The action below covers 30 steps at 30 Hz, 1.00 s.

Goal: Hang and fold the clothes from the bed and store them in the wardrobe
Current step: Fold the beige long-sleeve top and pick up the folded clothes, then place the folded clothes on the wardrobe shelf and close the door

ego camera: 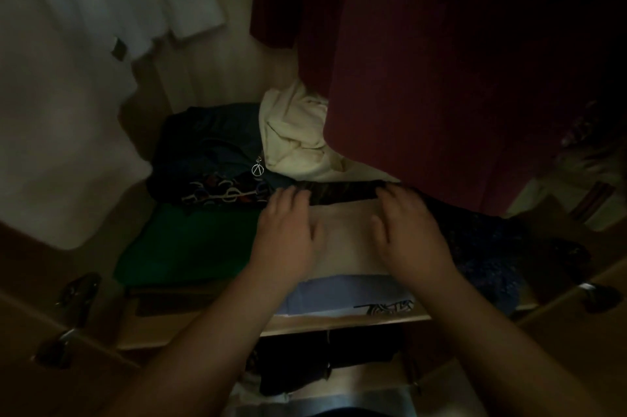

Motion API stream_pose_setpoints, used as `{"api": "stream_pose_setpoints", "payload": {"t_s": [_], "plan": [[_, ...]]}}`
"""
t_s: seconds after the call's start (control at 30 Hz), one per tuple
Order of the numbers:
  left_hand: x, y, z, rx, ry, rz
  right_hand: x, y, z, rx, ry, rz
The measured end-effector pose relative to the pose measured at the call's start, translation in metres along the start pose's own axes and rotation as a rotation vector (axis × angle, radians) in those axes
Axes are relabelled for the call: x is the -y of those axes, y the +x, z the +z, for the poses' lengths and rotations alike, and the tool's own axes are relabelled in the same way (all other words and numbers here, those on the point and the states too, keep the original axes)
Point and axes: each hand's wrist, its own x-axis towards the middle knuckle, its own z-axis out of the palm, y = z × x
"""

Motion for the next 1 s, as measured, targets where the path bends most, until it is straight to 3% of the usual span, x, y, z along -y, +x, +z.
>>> {"api": "stream_pose_setpoints", "payload": {"t_s": [0.07, 0.17, 0.3, 0.7, 1.0], "plan": [[-0.009, -0.004, 0.01, 0.077, 0.071, 0.096, 0.006, -0.006, 0.01, 0.112, -0.019, -0.102], [-0.006, -0.022, 0.039, 0.232, 0.22, 0.106, 0.006, -0.03, 0.031, 0.303, -0.111, -0.061], [-0.001, -0.033, 0.053, 0.196, 0.215, 0.077, 0.002, -0.037, 0.041, 0.337, -0.104, -0.012], [-0.033, -0.041, 0.007, 0.198, 0.295, 0.077, 0.004, -0.044, -0.015, 0.293, -0.065, 0.035], [-0.174, -0.159, 0.015, 0.198, 0.194, 0.201, -0.03, -0.204, -0.14, 0.152, -0.102, 0.155]]}}
